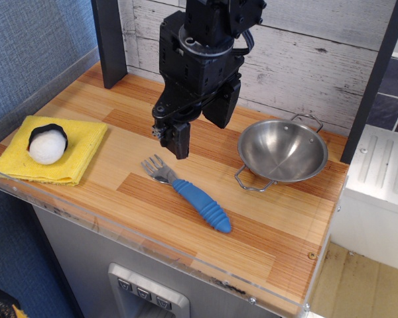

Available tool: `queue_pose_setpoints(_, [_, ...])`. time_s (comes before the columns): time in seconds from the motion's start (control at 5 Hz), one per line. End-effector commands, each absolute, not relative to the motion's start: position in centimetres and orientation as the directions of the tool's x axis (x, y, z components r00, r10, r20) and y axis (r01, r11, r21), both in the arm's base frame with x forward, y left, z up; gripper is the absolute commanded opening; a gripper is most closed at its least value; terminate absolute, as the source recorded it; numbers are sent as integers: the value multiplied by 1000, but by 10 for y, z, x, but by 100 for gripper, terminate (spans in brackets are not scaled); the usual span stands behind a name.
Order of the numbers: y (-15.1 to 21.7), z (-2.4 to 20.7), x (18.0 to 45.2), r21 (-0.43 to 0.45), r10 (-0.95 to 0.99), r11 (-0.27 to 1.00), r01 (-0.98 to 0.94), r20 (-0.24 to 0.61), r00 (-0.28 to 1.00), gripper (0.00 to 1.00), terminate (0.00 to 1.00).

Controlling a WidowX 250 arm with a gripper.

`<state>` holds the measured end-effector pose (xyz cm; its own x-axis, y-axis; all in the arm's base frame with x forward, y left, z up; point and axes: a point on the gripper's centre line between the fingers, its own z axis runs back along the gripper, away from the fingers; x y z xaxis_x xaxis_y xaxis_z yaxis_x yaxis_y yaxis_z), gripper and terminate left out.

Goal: Move the blue fork towards wall between yellow cloth and silver bowl

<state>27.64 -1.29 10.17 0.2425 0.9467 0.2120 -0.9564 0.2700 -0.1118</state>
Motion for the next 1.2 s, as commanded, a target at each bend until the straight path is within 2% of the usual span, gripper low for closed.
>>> queue_pose_setpoints(0.0, [-13,102,276,-112,947,270,-956,212,242,100,0])
queue_pose_setpoints(0.2, [-10,94,276,-86,937,288,-954,230,262,100,0])
queue_pose_setpoints(1.0, [-7,41,274,26,928,318,-948,195,317,100,0])
